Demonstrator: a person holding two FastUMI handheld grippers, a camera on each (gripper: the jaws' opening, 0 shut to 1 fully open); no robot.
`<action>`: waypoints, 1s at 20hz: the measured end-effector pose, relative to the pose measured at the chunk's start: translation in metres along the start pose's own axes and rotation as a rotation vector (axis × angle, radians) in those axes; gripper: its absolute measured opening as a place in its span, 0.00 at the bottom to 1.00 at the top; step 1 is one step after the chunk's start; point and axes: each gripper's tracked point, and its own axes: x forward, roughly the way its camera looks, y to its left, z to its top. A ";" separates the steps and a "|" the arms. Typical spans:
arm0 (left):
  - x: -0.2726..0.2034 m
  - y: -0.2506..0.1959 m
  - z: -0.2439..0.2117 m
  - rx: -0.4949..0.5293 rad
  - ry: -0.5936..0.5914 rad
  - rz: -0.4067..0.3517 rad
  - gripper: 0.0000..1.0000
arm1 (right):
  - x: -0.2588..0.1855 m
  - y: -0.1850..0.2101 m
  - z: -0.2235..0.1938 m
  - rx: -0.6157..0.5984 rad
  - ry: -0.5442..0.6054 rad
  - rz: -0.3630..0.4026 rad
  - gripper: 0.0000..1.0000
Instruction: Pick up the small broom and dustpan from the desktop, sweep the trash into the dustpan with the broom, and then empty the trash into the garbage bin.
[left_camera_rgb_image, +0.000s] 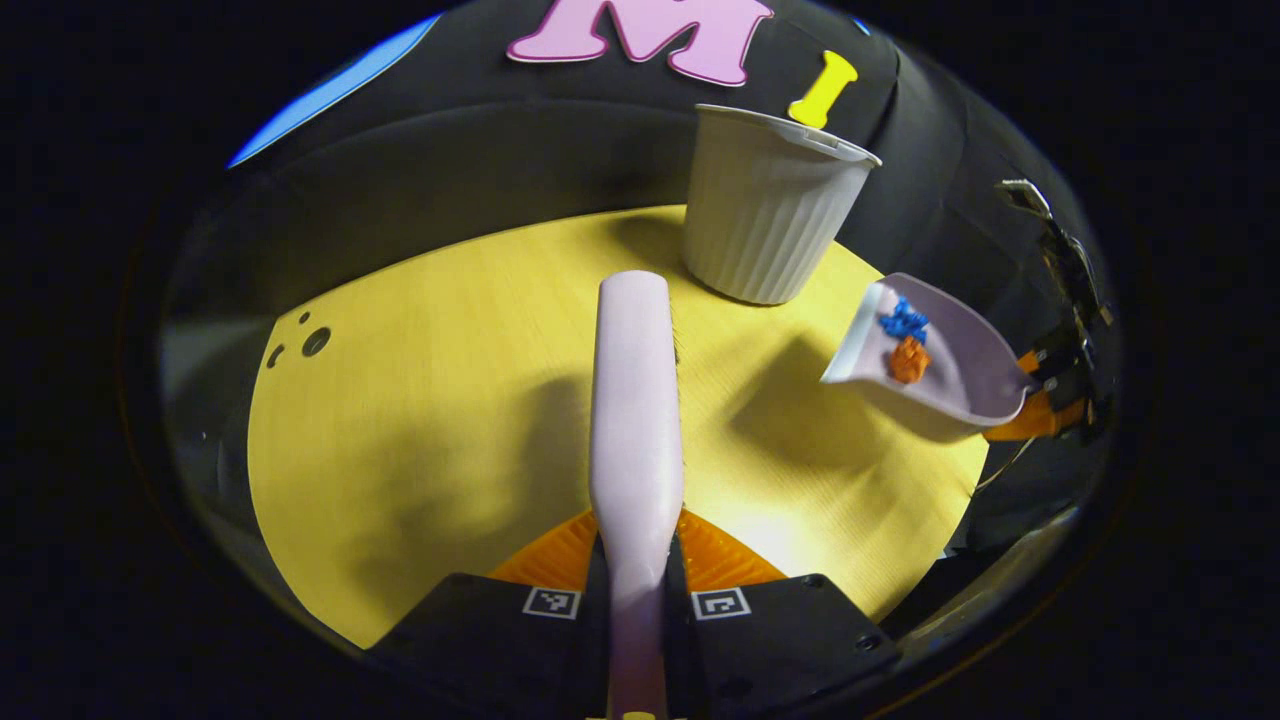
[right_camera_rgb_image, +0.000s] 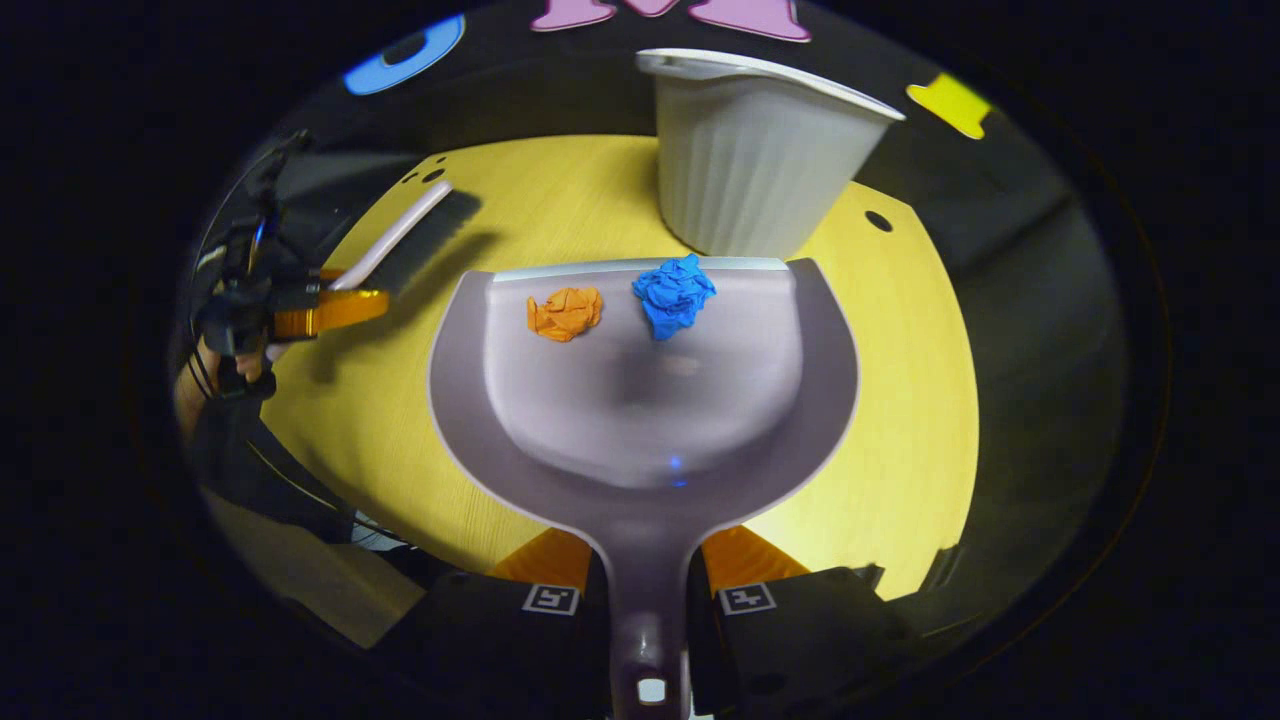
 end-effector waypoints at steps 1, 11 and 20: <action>-0.001 -0.001 0.000 -0.008 0.003 -0.006 0.26 | -0.009 -0.010 0.006 0.021 -0.003 -0.013 0.36; -0.005 -0.002 0.004 -0.037 0.037 -0.050 0.26 | -0.110 -0.114 0.074 0.113 -0.062 -0.110 0.35; -0.005 -0.002 0.001 -0.042 0.040 -0.059 0.26 | -0.111 -0.170 0.153 0.066 -0.021 -0.170 0.36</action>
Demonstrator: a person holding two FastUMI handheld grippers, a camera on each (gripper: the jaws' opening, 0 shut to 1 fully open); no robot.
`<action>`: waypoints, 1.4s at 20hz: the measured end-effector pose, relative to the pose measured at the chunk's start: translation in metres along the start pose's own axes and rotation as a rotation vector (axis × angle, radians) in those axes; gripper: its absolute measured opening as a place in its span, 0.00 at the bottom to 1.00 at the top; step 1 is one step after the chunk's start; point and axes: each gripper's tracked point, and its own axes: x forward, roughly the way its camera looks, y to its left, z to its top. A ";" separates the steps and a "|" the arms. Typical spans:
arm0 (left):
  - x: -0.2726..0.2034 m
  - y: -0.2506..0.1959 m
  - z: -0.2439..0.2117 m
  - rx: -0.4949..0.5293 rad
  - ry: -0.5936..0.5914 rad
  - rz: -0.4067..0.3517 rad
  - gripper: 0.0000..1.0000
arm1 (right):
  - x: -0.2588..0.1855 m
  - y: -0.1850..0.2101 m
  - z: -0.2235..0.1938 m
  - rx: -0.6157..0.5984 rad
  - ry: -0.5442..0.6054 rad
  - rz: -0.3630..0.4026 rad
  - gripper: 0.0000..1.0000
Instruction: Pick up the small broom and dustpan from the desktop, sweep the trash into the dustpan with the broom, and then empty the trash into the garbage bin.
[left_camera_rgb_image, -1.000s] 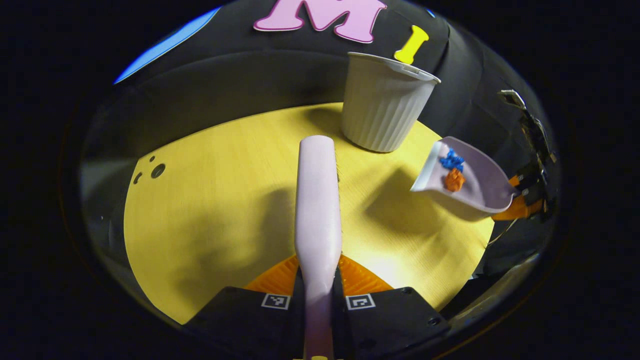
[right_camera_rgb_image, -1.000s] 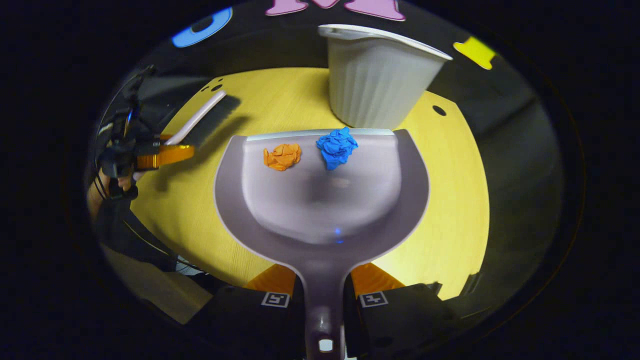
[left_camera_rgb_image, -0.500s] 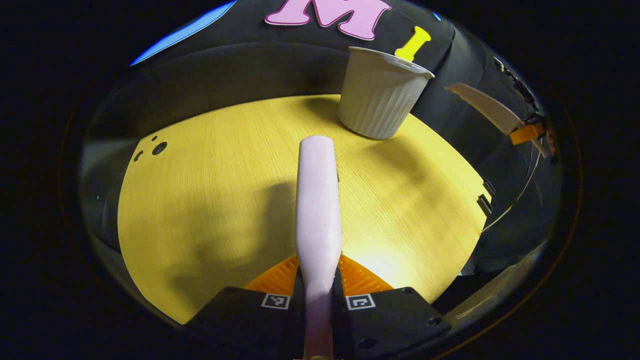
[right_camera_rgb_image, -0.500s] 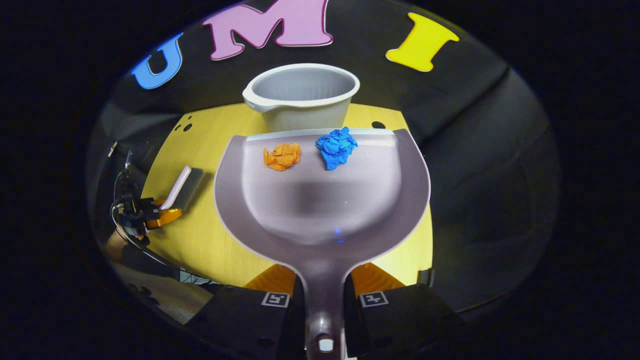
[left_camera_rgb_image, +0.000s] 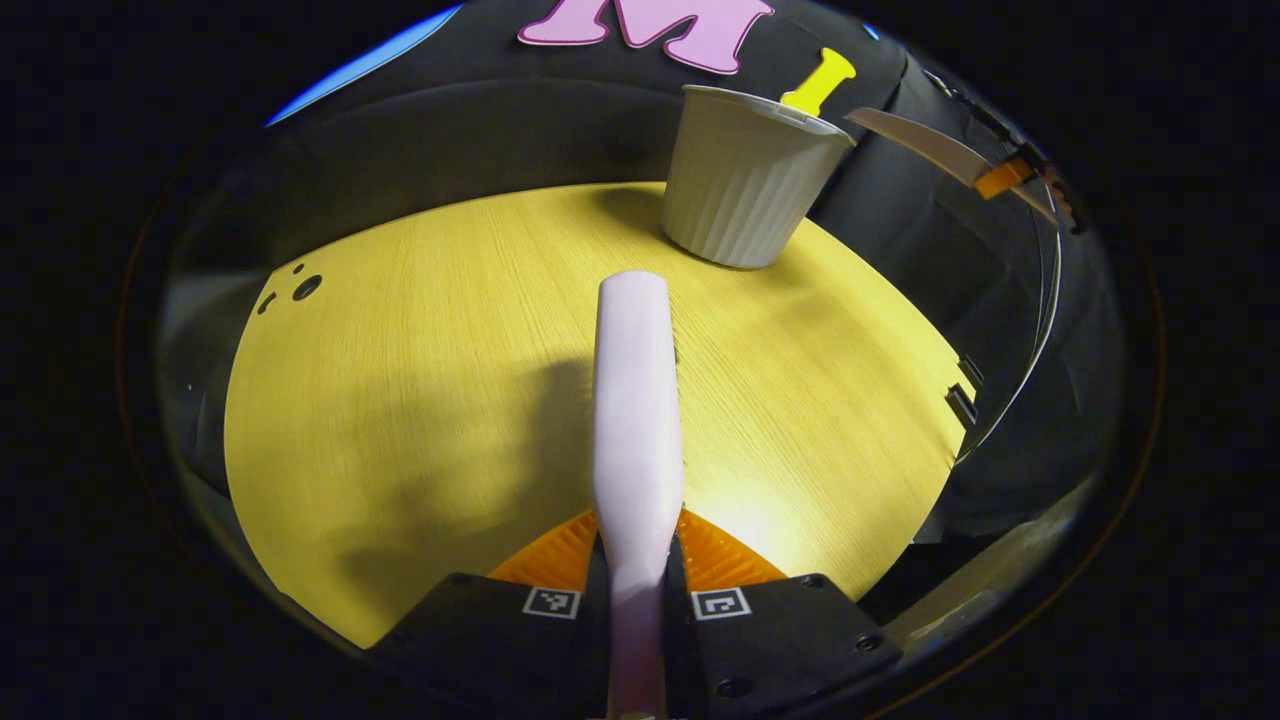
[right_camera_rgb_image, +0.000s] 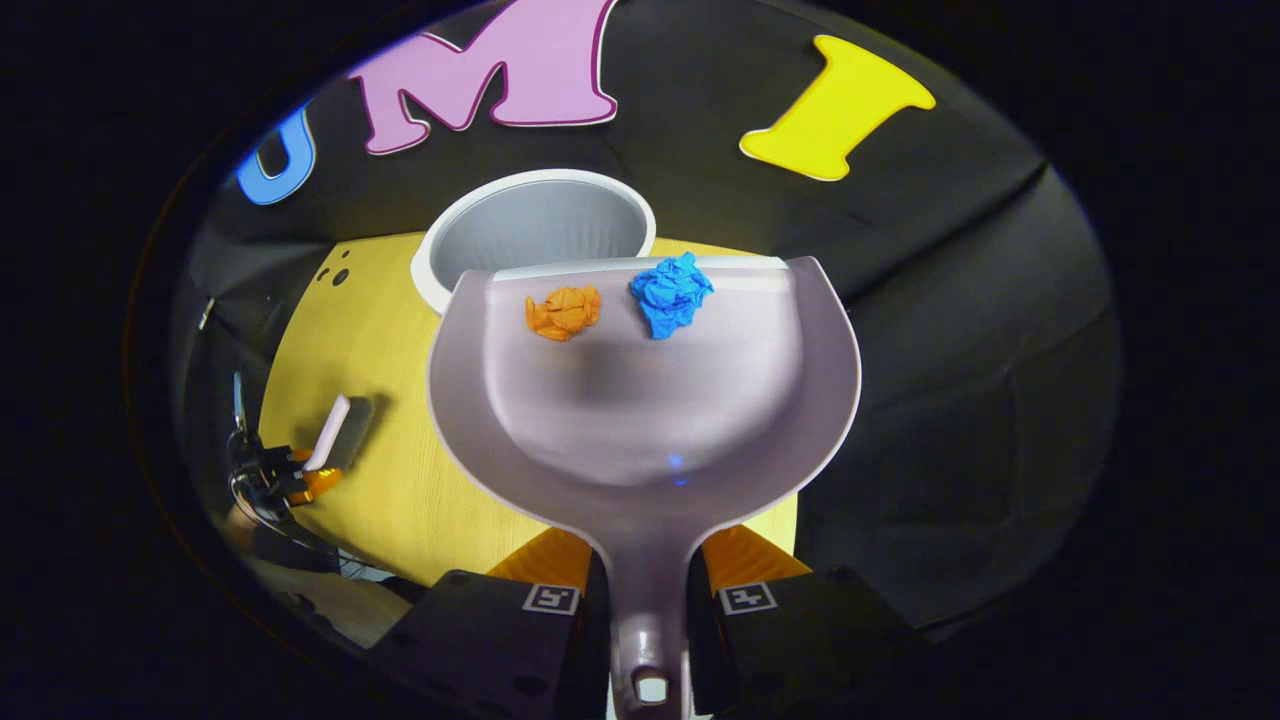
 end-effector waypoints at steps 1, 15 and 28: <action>0.000 -0.001 0.000 -0.007 0.002 0.000 0.26 | 0.005 -0.003 0.008 -0.016 0.008 -0.015 0.35; -0.003 -0.002 0.003 -0.055 0.008 0.021 0.26 | 0.025 -0.021 0.093 -0.357 0.234 -0.188 0.35; -0.005 -0.001 0.003 -0.052 0.010 0.037 0.26 | 0.024 -0.018 0.120 -0.543 0.349 -0.231 0.35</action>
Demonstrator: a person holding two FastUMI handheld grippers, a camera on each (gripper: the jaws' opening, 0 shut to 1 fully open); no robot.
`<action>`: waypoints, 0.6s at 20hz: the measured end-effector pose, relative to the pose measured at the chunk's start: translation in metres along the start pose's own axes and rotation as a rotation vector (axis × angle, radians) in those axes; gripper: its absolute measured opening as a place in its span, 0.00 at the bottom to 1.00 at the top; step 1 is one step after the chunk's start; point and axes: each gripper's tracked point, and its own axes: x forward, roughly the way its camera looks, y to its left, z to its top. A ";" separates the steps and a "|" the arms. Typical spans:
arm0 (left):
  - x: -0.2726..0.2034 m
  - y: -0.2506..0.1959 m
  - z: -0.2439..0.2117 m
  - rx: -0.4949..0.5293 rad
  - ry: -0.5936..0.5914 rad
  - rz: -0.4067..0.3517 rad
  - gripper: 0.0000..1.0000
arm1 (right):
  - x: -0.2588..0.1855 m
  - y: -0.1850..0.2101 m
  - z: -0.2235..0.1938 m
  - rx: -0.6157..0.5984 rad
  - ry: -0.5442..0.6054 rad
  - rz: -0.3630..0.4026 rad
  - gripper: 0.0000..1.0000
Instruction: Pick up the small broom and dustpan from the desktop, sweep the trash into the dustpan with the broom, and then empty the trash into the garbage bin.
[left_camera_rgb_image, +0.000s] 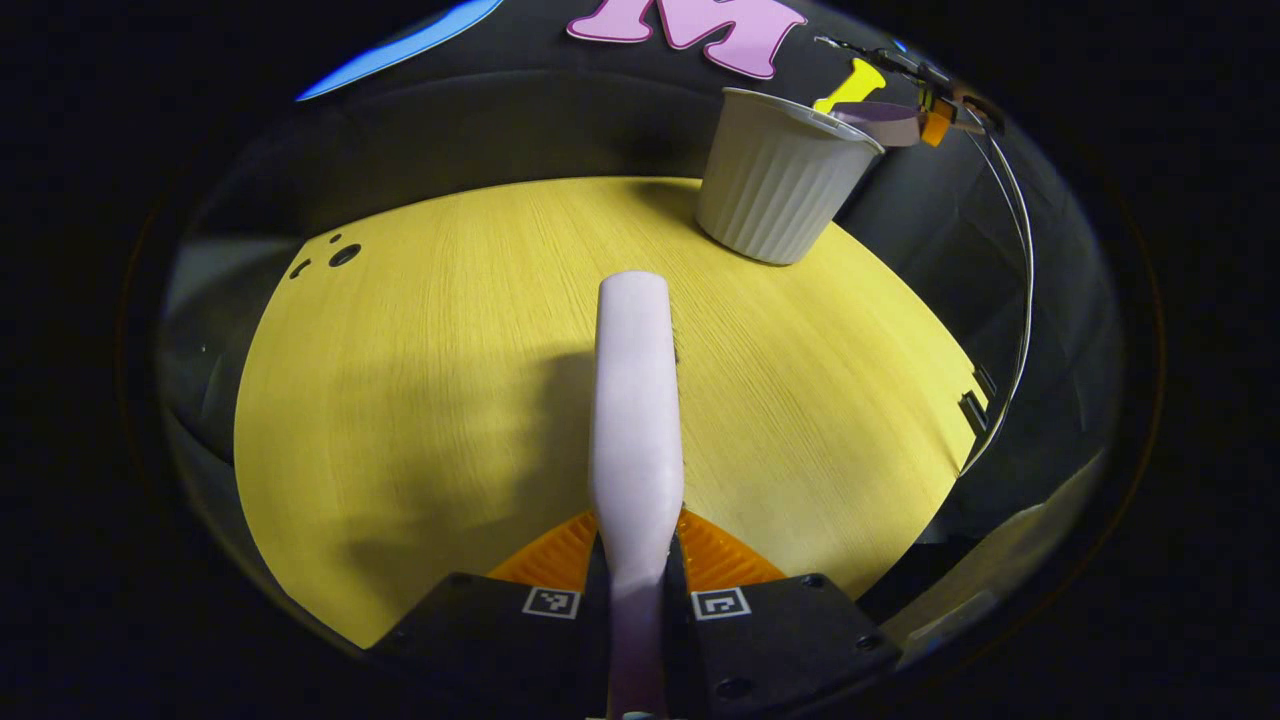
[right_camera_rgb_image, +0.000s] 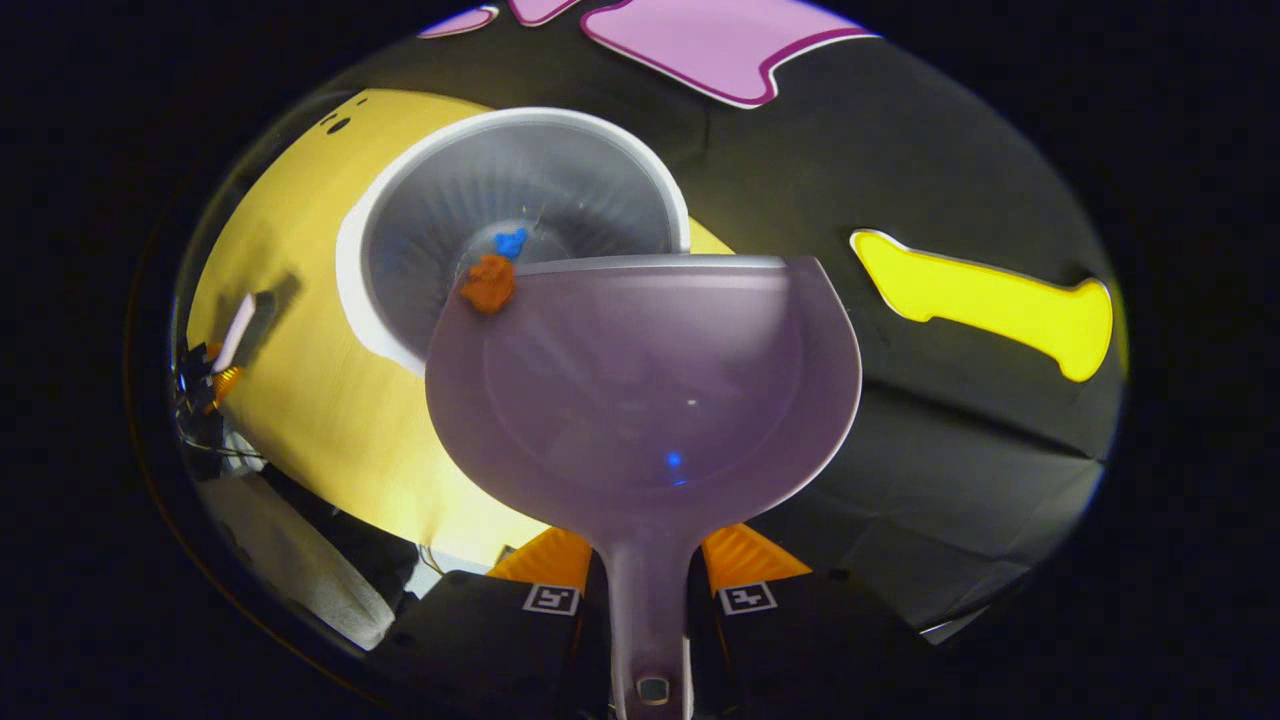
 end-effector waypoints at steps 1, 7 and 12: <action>0.000 0.001 -0.001 -0.008 0.002 0.003 0.26 | 0.003 0.001 0.004 0.011 -0.005 0.001 0.36; -0.006 0.009 -0.006 -0.035 -0.001 0.018 0.27 | 0.000 0.004 0.001 -0.001 -0.048 -0.012 0.36; -0.007 0.009 0.002 -0.019 -0.007 0.025 0.26 | -0.024 0.010 -0.007 0.111 -0.235 0.030 0.35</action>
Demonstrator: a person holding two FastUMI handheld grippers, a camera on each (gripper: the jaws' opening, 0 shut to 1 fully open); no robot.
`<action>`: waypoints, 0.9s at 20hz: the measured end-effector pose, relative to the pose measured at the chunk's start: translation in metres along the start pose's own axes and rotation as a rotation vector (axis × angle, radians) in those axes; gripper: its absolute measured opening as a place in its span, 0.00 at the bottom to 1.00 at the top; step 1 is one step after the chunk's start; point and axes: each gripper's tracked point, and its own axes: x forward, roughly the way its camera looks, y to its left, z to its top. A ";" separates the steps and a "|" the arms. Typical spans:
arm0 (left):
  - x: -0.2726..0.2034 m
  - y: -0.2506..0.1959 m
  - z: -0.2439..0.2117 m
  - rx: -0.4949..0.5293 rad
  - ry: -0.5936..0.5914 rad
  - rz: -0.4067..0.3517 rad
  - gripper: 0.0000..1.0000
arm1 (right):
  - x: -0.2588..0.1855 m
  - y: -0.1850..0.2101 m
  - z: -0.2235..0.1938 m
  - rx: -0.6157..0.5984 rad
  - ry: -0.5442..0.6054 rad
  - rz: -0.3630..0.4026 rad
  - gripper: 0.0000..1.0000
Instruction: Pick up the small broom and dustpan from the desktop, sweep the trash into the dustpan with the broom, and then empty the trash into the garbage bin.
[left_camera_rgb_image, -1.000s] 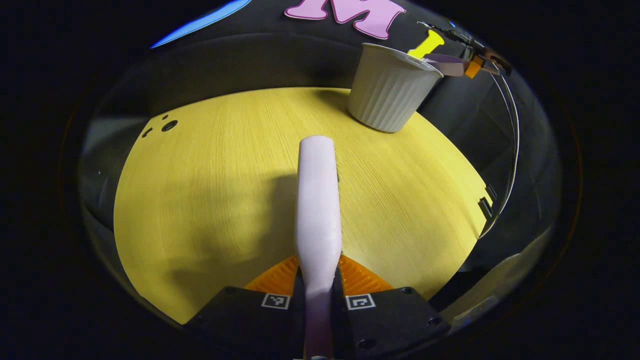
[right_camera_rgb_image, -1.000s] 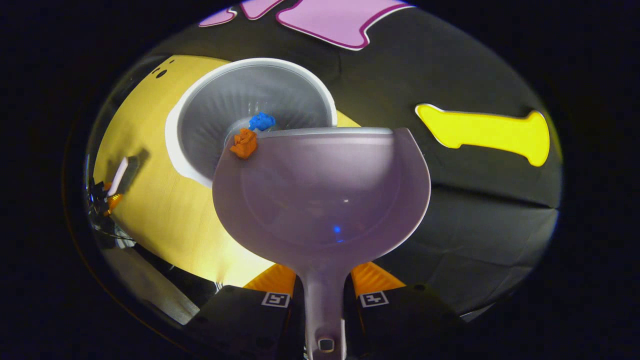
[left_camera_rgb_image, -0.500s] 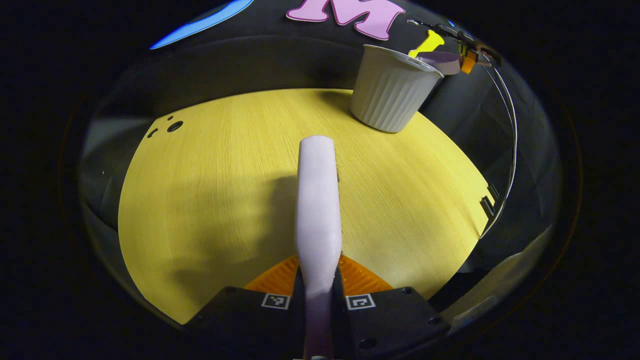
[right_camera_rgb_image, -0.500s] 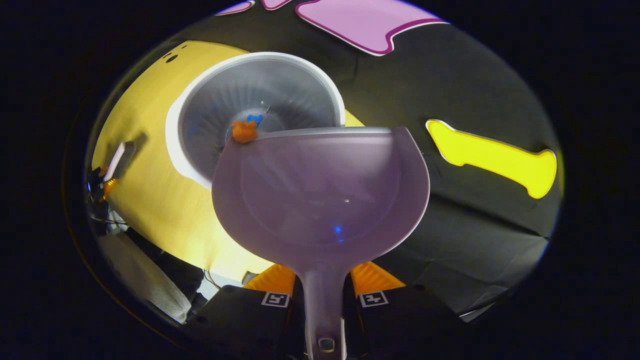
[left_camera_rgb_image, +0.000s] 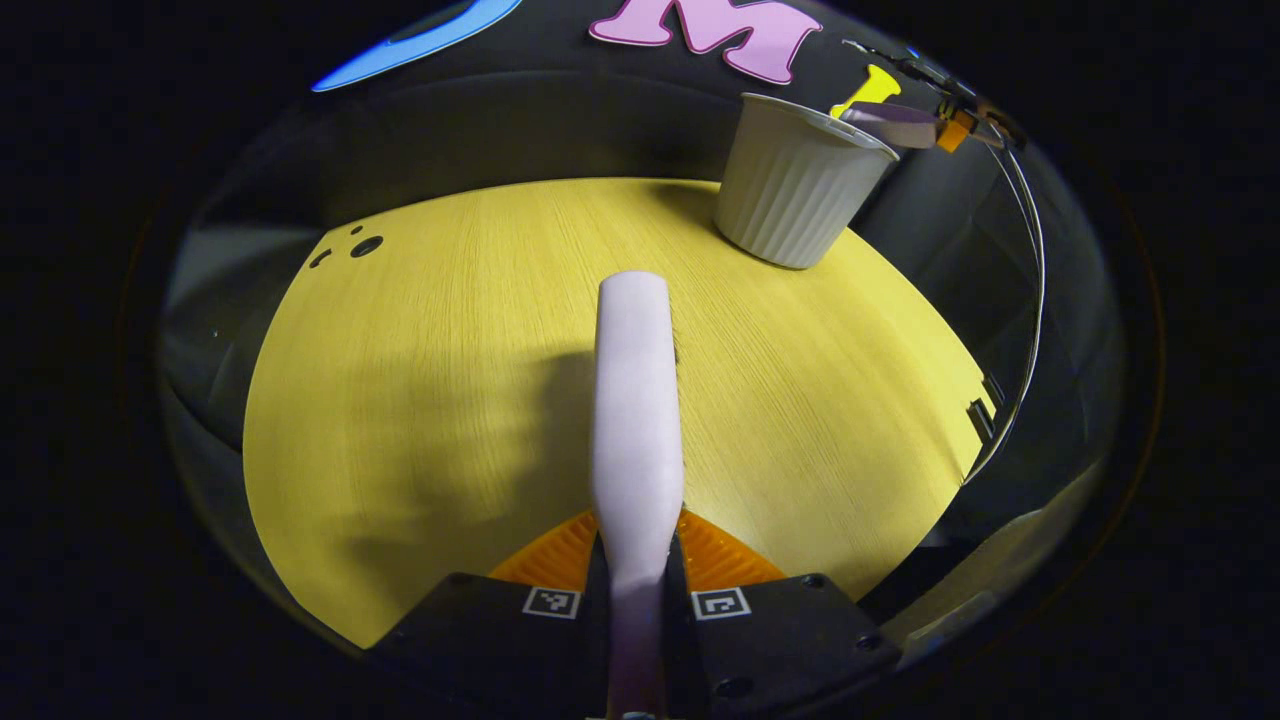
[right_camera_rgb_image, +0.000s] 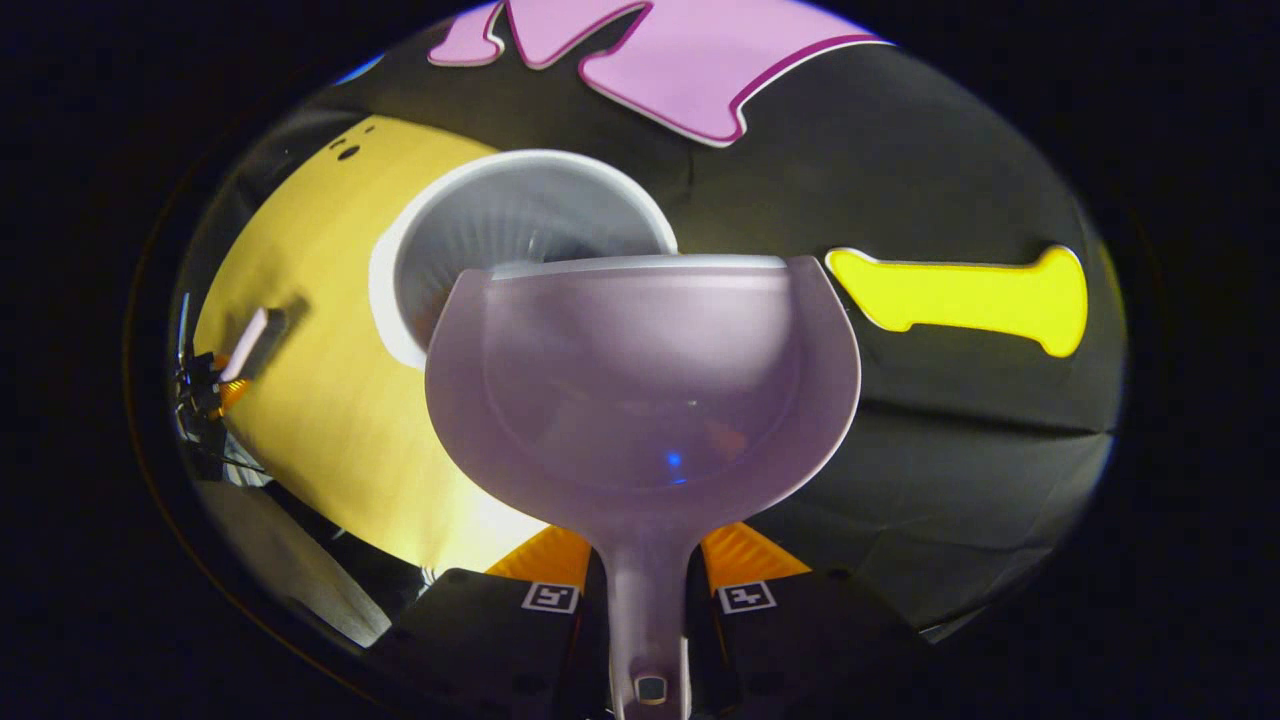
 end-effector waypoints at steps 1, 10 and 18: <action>0.001 0.000 0.001 0.002 -0.001 0.002 0.26 | -0.010 0.006 -0.002 0.032 -0.044 0.013 0.35; -0.002 0.003 0.007 0.025 0.005 0.033 0.26 | -0.053 0.120 -0.061 0.095 -0.251 0.179 0.35; -0.004 0.005 0.006 0.017 0.004 0.060 0.29 | 0.001 0.280 -0.132 0.122 -0.193 0.351 0.35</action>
